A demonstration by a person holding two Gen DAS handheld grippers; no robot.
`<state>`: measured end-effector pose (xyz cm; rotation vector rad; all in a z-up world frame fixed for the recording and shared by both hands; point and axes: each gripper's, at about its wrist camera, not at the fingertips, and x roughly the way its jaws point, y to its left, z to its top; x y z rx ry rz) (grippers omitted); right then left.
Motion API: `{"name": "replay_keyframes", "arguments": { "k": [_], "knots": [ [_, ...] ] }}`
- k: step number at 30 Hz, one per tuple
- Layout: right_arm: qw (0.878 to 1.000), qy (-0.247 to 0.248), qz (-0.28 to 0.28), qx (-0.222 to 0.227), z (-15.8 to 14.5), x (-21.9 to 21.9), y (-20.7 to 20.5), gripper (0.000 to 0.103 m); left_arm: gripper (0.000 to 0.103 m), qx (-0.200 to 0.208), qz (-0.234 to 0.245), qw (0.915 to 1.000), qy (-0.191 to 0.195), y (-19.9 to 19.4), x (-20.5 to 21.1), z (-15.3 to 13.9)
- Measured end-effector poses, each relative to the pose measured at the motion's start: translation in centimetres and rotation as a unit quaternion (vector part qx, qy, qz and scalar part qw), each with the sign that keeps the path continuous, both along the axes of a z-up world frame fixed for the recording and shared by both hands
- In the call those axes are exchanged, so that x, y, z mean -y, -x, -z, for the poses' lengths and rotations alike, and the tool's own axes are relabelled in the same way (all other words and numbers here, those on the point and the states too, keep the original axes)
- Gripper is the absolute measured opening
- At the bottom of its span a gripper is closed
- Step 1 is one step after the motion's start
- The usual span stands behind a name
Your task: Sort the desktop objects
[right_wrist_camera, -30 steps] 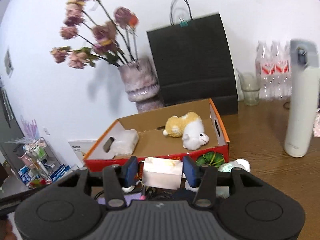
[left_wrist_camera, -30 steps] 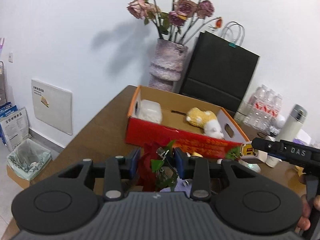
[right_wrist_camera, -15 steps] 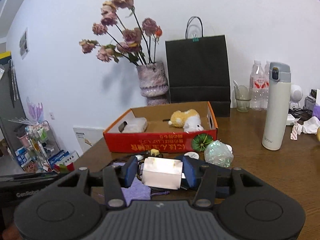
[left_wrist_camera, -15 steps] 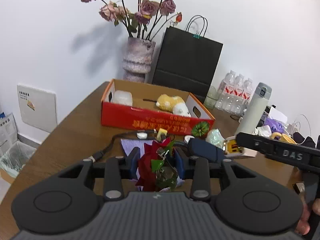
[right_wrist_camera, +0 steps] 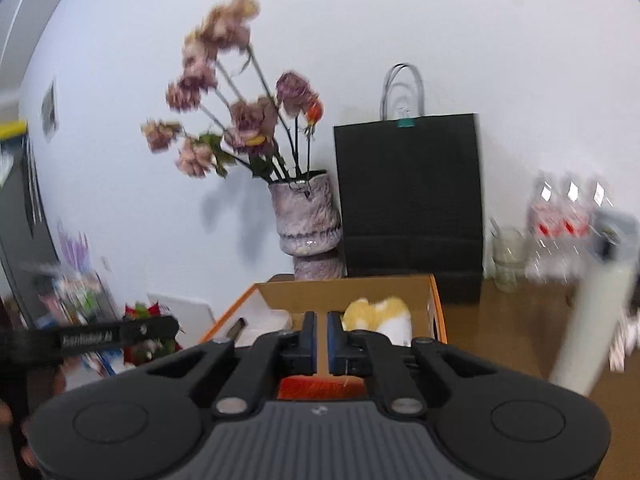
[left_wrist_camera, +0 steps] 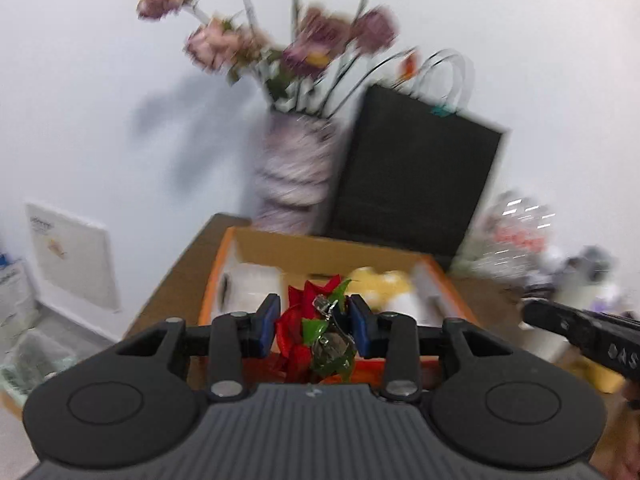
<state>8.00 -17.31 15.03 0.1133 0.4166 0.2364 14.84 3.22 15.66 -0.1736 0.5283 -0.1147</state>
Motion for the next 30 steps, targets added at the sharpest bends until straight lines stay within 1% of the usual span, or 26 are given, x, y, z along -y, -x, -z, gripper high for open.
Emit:
{"name": "replay_keyframes", "arguments": {
  "k": [1,2,4,5,6,7,9,11,12,13,14,16,19,20,21,22,23,24,25,26,27,28,29,30],
  "knots": [
    [1.0,0.01,0.001,-0.016,0.6,0.0,-1.5,0.005,0.038,-0.006,-0.009,0.9999,-0.002,-0.6,-0.1,0.7],
    [0.999,0.017,-0.005,-0.033,1.3,-0.1,-2.5,0.009,0.038,-0.008,-0.005,0.9999,0.006,-0.7,-0.4,1.2],
    [0.998,0.007,-0.031,-0.058,3.1,0.1,-2.8,0.019,0.039,-0.027,0.003,0.9992,0.03,-0.2,-1.6,2.9],
    [0.996,-0.006,-0.048,-0.074,4.3,0.2,-2.4,0.037,0.039,-0.034,0.001,0.9989,0.032,0.3,-2.4,3.5],
    [0.994,-0.018,-0.07,-0.084,5.4,0.0,-1.9,0.048,0.039,-0.034,-0.005,0.9988,0.035,1.1,-3.4,4.1],
    [0.992,-0.022,-0.09,-0.089,6.5,-0.4,-1.4,0.049,0.038,-0.038,-0.018,0.9983,0.04,2.1,-4.8,4.8],
    [0.986,-0.011,-0.122,-0.112,8.6,-2.3,-0.4,0.049,0.037,-0.047,-0.044,0.9963,0.057,4.2,-7.5,6.1],
    [0.981,-0.006,-0.159,-0.113,9.7,-5.0,0.6,0.049,0.037,-0.053,-0.074,0.9935,0.068,6.2,-9.6,7.0],
    [0.976,-0.007,-0.186,-0.109,10.1,-6.7,1.0,0.055,0.037,-0.054,-0.088,0.9923,0.069,7.4,-10.5,7.3],
    [0.97,-0.006,-0.217,-0.108,10.4,-8.5,1.4,0.059,0.037,-0.057,-0.099,0.9911,0.069,8.5,-11.3,7.6],
    [0.966,-0.003,-0.235,-0.111,10.6,-10.3,1.4,0.065,0.037,-0.061,-0.111,0.9898,0.066,9.5,-12.0,7.9],
    [0.962,0.01,-0.244,-0.119,11.2,-13.4,1.2,0.065,0.035,-0.067,-0.122,0.9885,0.059,10.6,-12.9,8.3],
    [0.964,0.036,-0.229,-0.131,12.8,-17.4,0.4,0.06,0.035,-0.071,-0.136,0.9864,0.06,11.5,-14.1,8.5],
    [0.966,0.045,-0.216,-0.133,13.2,-18.1,0.3,0.057,0.035,-0.07,-0.137,0.9862,0.061,11.5,-14.4,8.7],
    [0.97,0.059,-0.195,-0.136,13.8,-18.8,0.3,0.046,0.035,-0.068,-0.135,0.9868,0.059,11.5,-14.7,8.8],
    [0.971,0.066,-0.181,-0.145,14.4,-19.3,0.3,0.043,0.038,-0.063,-0.128,0.9884,0.052,11.3,-14.9,9.0],
    [0.972,0.07,-0.171,-0.148,14.8,-19.4,0.5,0.041,0.041,-0.05,-0.113,0.9917,0.033,10.8,-15.2,9.0],
    [0.974,0.075,-0.163,-0.136,14.9,-19.5,0.9,0.041,0.059,-0.032,-0.109,0.9935,0.01,9.9,-15.8,9.0],
    [0.975,0.076,-0.16,-0.136,14.8,-19.3,1.2,0.041,0.085,-0.016,-0.119,0.9928,-0.01,8.5,-16.8,9.3],
    [0.974,0.071,-0.16,-0.142,14.7,-19.0,1.5,0.04,0.084,-0.027,-0.133,0.9904,-0.029,6.8,-17.5,9.8],
    [0.975,0.062,-0.16,-0.144,14.6,-18.5,1.8,0.038,0.058,-0.073,-0.171,0.9811,-0.056,4.9,-18.4,10.2],
    [0.976,0.055,-0.159,-0.14,14.3,-18.0,2.3,0.038,0.048,-0.107,-0.201,0.9721,-0.057,3.6,-19.4,10.4],
    [0.977,0.052,-0.158,-0.136,14.0,-17.6,2.7,0.038,0.052,-0.112,-0.201,0.9726,-0.03,3.4,-20.0,10.4],
    [0.979,0.049,-0.152,-0.127,13.3,-17.0,3.2,0.038,0.063,-0.105,-0.186,0.9766,0.019,3.6,-20.6,10.4]
  ]
}}
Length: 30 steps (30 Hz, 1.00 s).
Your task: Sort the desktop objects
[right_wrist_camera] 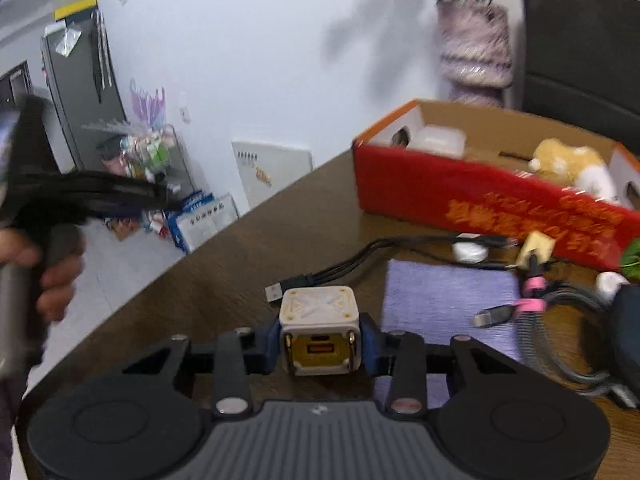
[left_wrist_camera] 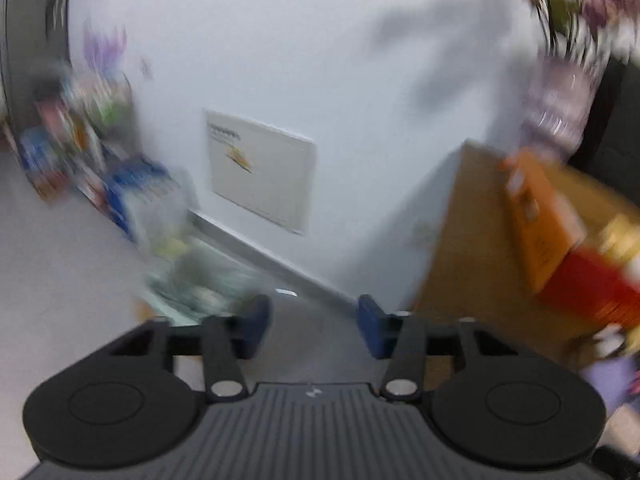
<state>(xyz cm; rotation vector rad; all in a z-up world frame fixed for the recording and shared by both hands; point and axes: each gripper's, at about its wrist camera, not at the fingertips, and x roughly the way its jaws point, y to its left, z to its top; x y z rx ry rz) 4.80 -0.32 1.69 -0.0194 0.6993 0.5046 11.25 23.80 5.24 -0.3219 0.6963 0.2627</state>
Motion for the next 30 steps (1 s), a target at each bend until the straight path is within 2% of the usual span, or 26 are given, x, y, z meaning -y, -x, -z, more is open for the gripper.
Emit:
{"name": "replay_keyframes", "arguments": {
  "k": [1,2,5,8,12,13,14,15,16,19,22,26,30],
  "knots": [
    [1.0,-0.004,0.007,0.011,-0.7,0.6,0.2,0.038,0.069,0.012,0.01,0.9994,0.03,0.3,0.1,0.0],
    [1.0,-0.007,0.016,0.022,-1.3,1.3,0.2,0.038,0.068,0.02,0.019,0.9988,0.039,0.6,0.6,0.0],
    [0.997,-0.013,0.059,0.038,-2.9,3.7,-0.2,0.038,0.067,0.032,0.059,0.9976,0.019,1.2,3.6,-0.3],
    [0.994,-0.019,0.091,0.056,-4.7,5.9,-1.4,0.038,0.067,0.048,0.106,0.9929,0.024,0.6,6.0,-1.6],
    [0.988,-0.023,0.128,0.087,-8.0,8.5,-4.6,0.038,0.068,0.079,0.152,0.9852,0.0,-1.8,9.5,-4.6],
    [0.988,-0.023,0.128,0.087,-8.0,8.5,-4.6,0.038,0.068,0.085,0.161,0.9833,-0.007,-2.6,10.3,-5.3],
    [0.986,-0.028,0.133,0.092,-8.7,9.0,-5.5,0.038,0.068,0.089,0.172,0.9811,-0.008,-3.4,11.1,-5.9],
    [0.985,-0.03,0.136,0.097,-9.9,9.5,-8.1,0.038,0.068,0.09,0.182,0.9791,-0.007,-4.3,11.8,-6.3],
    [0.985,-0.03,0.136,0.097,-9.9,9.5,-8.1,0.038,0.068,0.092,0.198,0.9759,-0.004,-5.4,12.6,-6.9],
    [0.987,-0.03,0.143,0.073,-10.6,9.5,-13.6,0.038,0.069,0.091,0.213,0.9728,-0.001,-9.1,14.8,-8.0],
    [0.988,-0.03,0.149,0.031,-9.5,9.5,-19.9,0.038,0.069,0.082,0.214,0.9734,-0.006,-12.5,16.6,-8.2],
    [0.987,-0.008,0.158,-0.016,-7.2,8.7,-26.6,0.038,0.069,0.062,0.208,0.976,-0.017,-16.6,18.2,-6.8],
    [0.986,-0.007,0.146,-0.075,-4.3,8.4,-31.3,0.038,0.069,0.047,0.197,0.9793,-0.002,-18.5,18.3,-5.0]
  ]
}}
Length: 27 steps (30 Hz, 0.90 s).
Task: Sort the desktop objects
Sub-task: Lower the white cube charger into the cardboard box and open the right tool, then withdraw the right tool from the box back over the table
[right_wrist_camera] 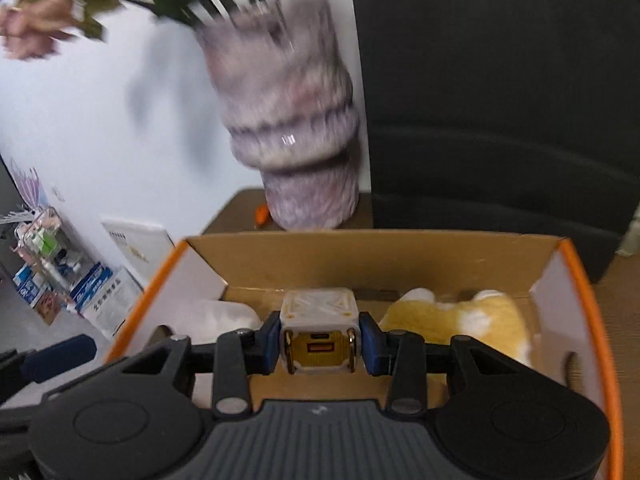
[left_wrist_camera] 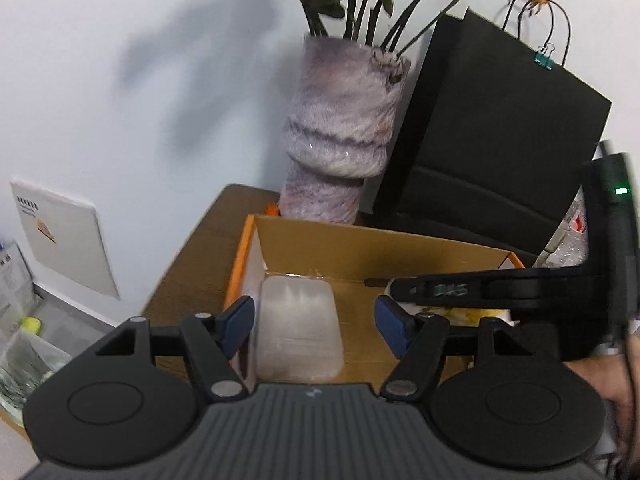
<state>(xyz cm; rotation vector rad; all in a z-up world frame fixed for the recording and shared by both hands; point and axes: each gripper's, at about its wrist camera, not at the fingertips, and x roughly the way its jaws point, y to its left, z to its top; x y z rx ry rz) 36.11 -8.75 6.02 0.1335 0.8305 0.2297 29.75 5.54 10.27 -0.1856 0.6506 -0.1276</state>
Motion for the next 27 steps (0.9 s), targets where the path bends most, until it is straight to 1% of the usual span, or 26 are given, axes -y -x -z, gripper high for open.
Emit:
{"name": "replay_keyframes", "arguments": {
  "k": [2,3,4,5,7,9,10,12,14,16,17,18,19,20,21,22,23,24,25,27],
  "knots": [
    [1.0,0.013,-0.002,-0.016,1.4,-0.3,-1.2,0.039,0.071,-0.004,0.013,0.9999,0.009,-0.6,0.3,1.0],
    [1.0,0.017,-0.001,-0.017,1.8,-0.3,-1.2,0.039,0.071,-0.017,0.018,0.9997,-0.006,-1.0,0.7,1.4],
    [1.0,0.021,-0.001,-0.019,2.2,-0.2,-1.3,0.039,0.072,-0.021,0.013,0.9994,-0.023,-1.2,1.0,1.7],
    [1.0,0.015,0.001,-0.017,2.3,0.1,-1.3,0.04,0.074,-0.017,0.007,0.9994,-0.03,-1.2,1.1,1.9],
    [1.0,-0.011,0.013,-0.014,1.8,1.0,-0.9,0.046,0.094,-0.016,0.005,0.9994,-0.029,-1.2,1.1,2.2],
    [0.999,-0.027,0.02,0.003,0.4,2.1,0.1,0.064,0.099,-0.015,0.012,0.9996,-0.019,-1.0,1.0,2.3],
    [0.999,-0.027,0.027,0.016,-0.4,2.6,1.1,0.068,0.101,-0.015,0.016,0.9995,-0.023,-1.0,1.2,2.1],
    [0.998,-0.021,0.036,0.037,-2.0,3.5,3.1,0.082,0.103,-0.007,0.014,0.9989,-0.044,0.0,1.7,1.5],
    [0.998,-0.012,0.037,0.057,-3.5,4.4,5.8,0.091,0.103,0.007,0.006,0.9983,-0.058,1.4,2.1,0.8],
    [0.996,-0.002,0.036,0.079,-4.6,5.5,8.7,0.097,0.103,0.022,0.004,0.9978,-0.062,3.6,2.2,0.1],
    [0.995,0.006,0.032,0.092,-4.9,5.9,10.6,0.103,0.103,0.029,0.004,0.9976,-0.062,4.9,2.2,-0.3],
    [0.994,0.012,0.031,0.1,-5.1,6.3,12.2,0.103,0.103,0.035,0.002,0.9974,-0.063,6.5,2.2,-0.6],
    [0.993,0.025,0.026,0.116,-5.0,6.9,15.6,0.103,0.103,0.038,0.002,0.9971,-0.066,7.6,2.3,-0.9],
    [0.993,0.025,0.026,0.116,-5.0,6.9,15.6,0.103,0.103,0.042,0.0,0.9966,-0.071,8.9,2.3,-1.1],
    [0.99,0.038,0.023,0.13,-4.7,7.2,18.8,0.103,0.103,0.045,-0.005,0.9961,-0.075,10.4,2.4,-1.2],
    [0.99,0.038,0.023,0.13,-4.7,7.2,18.8,0.103,0.103,0.048,-0.008,0.9956,-0.08,11.7,2.5,-1.2],
    [0.989,0.045,0.023,0.14,-4.4,7.1,20.4,0.103,0.103,0.052,-0.012,0.9952,-0.082,13.4,2.5,-1.2],
    [0.986,0.054,0.021,0.157,-3.4,6.9,23.7,0.103,0.103,0.054,-0.013,0.995,-0.083,14.8,2.4,-1.0],
    [0.986,0.054,0.021,0.157,-3.4,6.9,23.7,0.103,0.103,0.054,-0.016,0.9951,-0.081,16.2,2.3,-0.7],
    [0.985,0.055,0.023,0.163,-2.3,6.6,26.8,0.103,0.103,0.05,-0.018,0.9956,-0.077,18.9,2.1,0.2]
  ]
}}
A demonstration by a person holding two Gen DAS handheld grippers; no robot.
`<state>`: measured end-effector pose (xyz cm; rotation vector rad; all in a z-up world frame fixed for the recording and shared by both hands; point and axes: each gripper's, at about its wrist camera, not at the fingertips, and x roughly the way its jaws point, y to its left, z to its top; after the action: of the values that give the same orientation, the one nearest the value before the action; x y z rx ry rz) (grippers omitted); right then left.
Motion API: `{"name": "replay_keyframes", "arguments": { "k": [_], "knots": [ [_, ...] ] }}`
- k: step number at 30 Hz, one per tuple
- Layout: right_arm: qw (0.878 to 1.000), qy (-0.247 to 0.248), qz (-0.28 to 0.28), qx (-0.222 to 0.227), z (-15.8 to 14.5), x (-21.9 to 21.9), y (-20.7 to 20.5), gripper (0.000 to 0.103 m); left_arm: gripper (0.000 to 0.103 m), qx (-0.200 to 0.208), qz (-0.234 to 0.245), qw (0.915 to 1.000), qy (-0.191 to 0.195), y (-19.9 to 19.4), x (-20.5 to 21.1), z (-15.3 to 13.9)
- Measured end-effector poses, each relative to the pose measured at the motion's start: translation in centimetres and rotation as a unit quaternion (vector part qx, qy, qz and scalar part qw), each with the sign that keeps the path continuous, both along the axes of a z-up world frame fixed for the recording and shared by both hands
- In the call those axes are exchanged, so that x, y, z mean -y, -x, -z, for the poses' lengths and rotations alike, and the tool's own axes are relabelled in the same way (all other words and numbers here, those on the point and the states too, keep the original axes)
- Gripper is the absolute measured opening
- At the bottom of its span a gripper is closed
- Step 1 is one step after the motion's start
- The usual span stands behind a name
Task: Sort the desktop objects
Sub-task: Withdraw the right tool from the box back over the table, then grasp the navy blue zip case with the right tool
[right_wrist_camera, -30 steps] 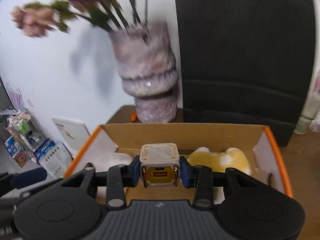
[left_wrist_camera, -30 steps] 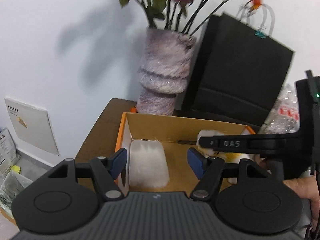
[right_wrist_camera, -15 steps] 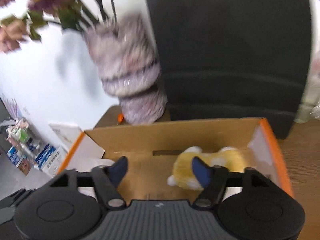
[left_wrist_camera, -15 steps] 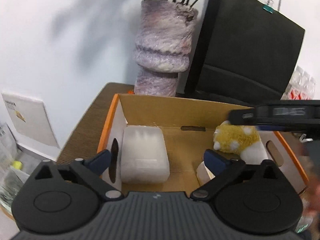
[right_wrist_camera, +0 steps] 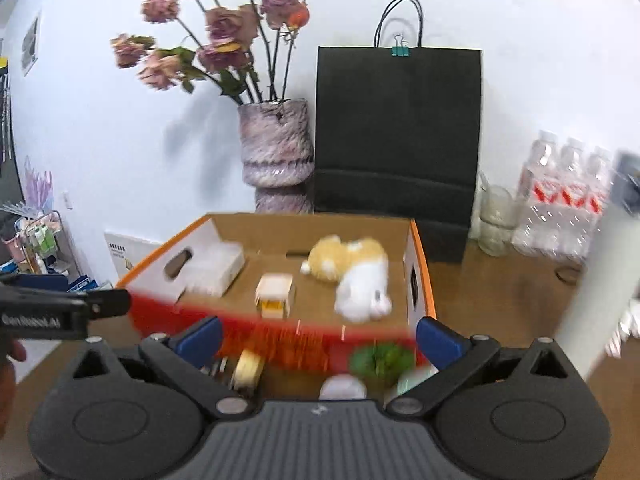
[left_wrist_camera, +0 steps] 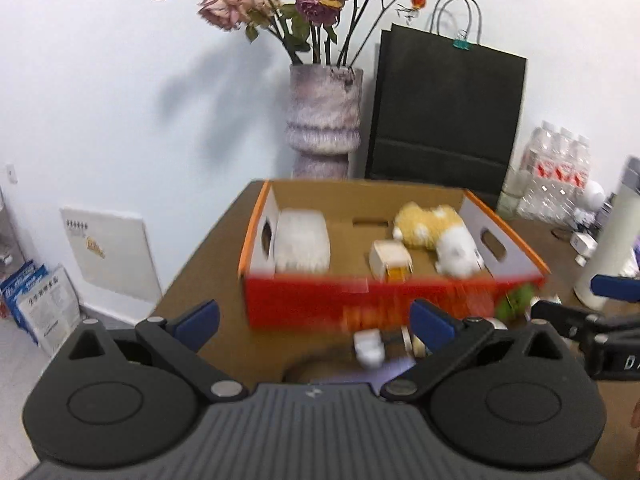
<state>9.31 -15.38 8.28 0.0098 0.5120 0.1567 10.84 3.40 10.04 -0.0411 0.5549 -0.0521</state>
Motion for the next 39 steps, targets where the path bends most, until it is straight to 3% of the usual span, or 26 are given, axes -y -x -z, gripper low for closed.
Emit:
{"name": "replay_keyframes", "arguments": {
  "k": [6,11,15,20,26,29,31,32,36,39],
  "knots": [
    [0.999,-0.026,-0.017,-0.018,3.4,-0.3,8.4,0.103,0.103,-0.015,0.006,0.9996,0.024,7.5,0.1,2.6],
    [0.999,-0.018,-0.027,-0.032,4.8,0.5,11.6,0.103,0.103,-0.019,0.029,0.9993,0.018,11.9,1.7,4.6],
    [0.998,-0.025,-0.021,-0.055,6.2,1.6,13.1,0.103,0.103,-0.021,0.047,0.9986,0.008,12.9,3.0,5.2],
    [0.997,-0.044,-0.014,-0.061,6.4,3.0,13.1,0.103,0.102,-0.007,0.048,0.9988,0.002,12.0,3.8,4.7],
    [0.999,-0.017,0.0,-0.036,5.7,4.1,11.5,0.103,0.094,0.011,0.025,0.9991,-0.032,8.9,2.8,4.1],
    [0.999,-0.014,-0.004,-0.034,5.6,4.8,10.3,0.102,0.078,0.006,0.001,0.9993,-0.036,6.2,0.7,4.0],
    [0.999,-0.006,-0.007,-0.039,5.9,5.1,9.2,0.097,0.056,-0.014,-0.01,0.9988,-0.045,4.1,-0.8,4.4],
    [0.999,0.002,-0.008,-0.048,6.0,5.2,8.4,0.095,0.053,-0.027,-0.013,0.9985,-0.047,3.3,-1.3,4.5],
    [0.998,0.027,-0.026,-0.054,6.3,5.3,6.4,0.094,0.055,-0.046,-0.008,0.9977,-0.049,1.2,-3.3,5.7],
    [0.997,0.038,-0.054,-0.049,6.4,5.5,4.7,0.094,0.057,-0.05,0.025,0.9976,-0.04,0.4,-3.9,6.3]
  ]
}}
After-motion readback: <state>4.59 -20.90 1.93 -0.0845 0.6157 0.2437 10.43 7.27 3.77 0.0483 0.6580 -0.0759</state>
